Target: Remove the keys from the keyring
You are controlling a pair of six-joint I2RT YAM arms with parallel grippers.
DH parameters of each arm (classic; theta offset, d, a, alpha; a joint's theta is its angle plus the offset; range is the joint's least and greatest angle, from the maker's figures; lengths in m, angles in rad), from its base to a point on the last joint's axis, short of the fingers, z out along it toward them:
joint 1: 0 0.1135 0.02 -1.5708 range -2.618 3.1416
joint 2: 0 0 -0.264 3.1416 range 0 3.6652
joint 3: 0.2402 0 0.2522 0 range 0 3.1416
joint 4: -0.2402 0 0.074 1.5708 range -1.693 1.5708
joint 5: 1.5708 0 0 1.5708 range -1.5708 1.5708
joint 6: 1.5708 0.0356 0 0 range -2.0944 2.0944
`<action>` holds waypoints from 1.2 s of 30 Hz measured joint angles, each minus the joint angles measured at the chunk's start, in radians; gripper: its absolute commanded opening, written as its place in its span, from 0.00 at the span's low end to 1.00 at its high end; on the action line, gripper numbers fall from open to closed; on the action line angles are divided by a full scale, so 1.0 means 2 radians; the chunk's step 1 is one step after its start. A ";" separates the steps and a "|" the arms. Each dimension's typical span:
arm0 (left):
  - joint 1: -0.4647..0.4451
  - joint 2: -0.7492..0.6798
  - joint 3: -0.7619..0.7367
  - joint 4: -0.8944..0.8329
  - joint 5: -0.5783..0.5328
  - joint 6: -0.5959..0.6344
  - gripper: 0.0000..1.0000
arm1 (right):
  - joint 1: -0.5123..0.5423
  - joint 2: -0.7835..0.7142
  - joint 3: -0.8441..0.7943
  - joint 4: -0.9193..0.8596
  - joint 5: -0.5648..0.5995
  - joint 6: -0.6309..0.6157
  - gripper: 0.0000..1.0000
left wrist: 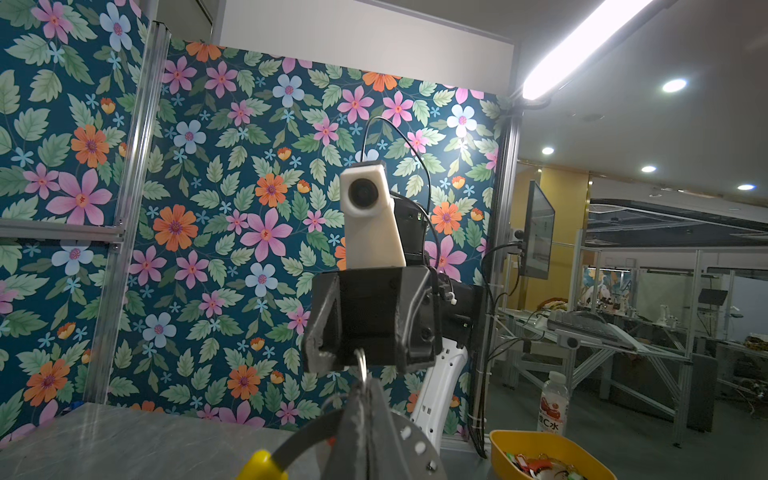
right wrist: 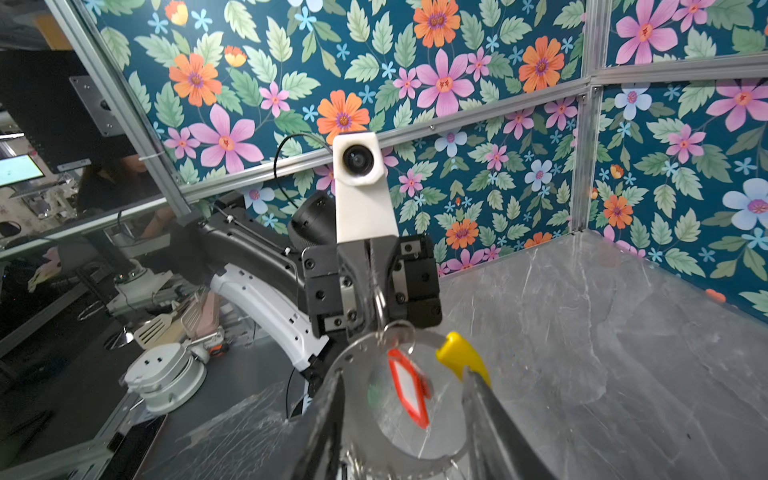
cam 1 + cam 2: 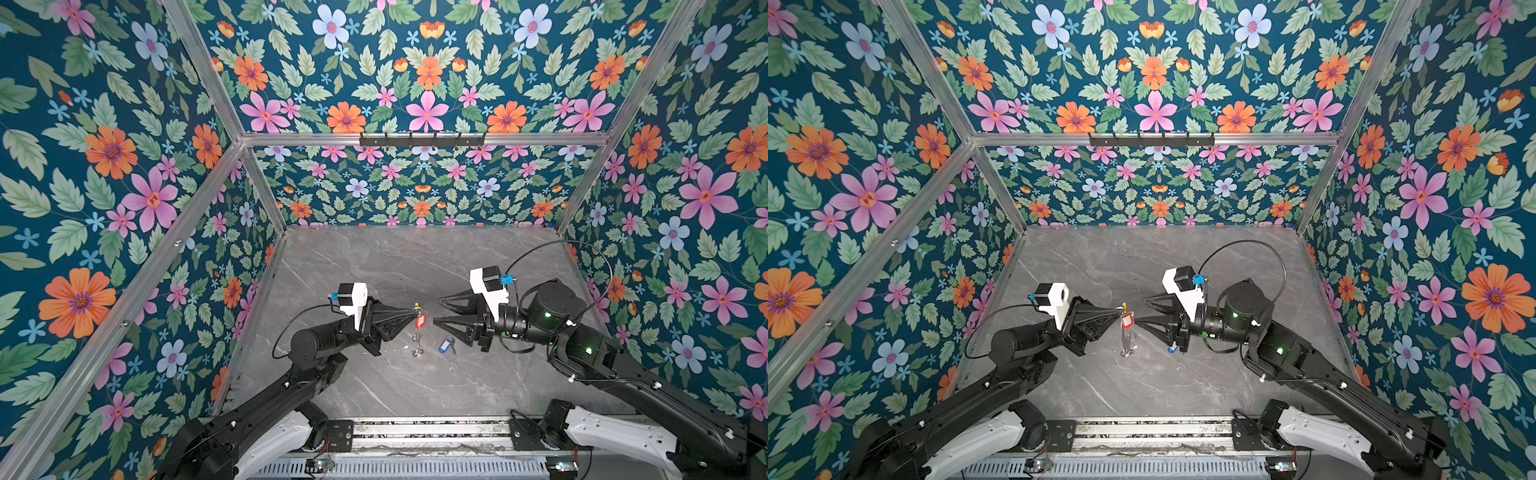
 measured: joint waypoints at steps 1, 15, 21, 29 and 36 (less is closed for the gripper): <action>0.000 0.000 -0.001 0.000 0.000 0.000 0.00 | 0.000 0.007 0.000 0.008 0.006 0.008 0.47; 0.000 -0.009 -0.007 -0.007 -0.015 0.002 0.00 | 0.000 0.038 0.000 0.078 -0.027 0.057 0.35; 0.000 -0.015 -0.008 -0.019 -0.023 0.011 0.00 | 0.000 0.041 -0.005 0.078 -0.043 0.072 0.20; 0.000 -0.015 -0.008 -0.025 -0.026 0.014 0.00 | 0.001 0.042 -0.006 0.077 -0.052 0.072 0.03; 0.000 -0.015 -0.008 -0.025 -0.026 0.014 0.00 | 0.001 0.042 -0.006 0.076 -0.052 0.070 0.00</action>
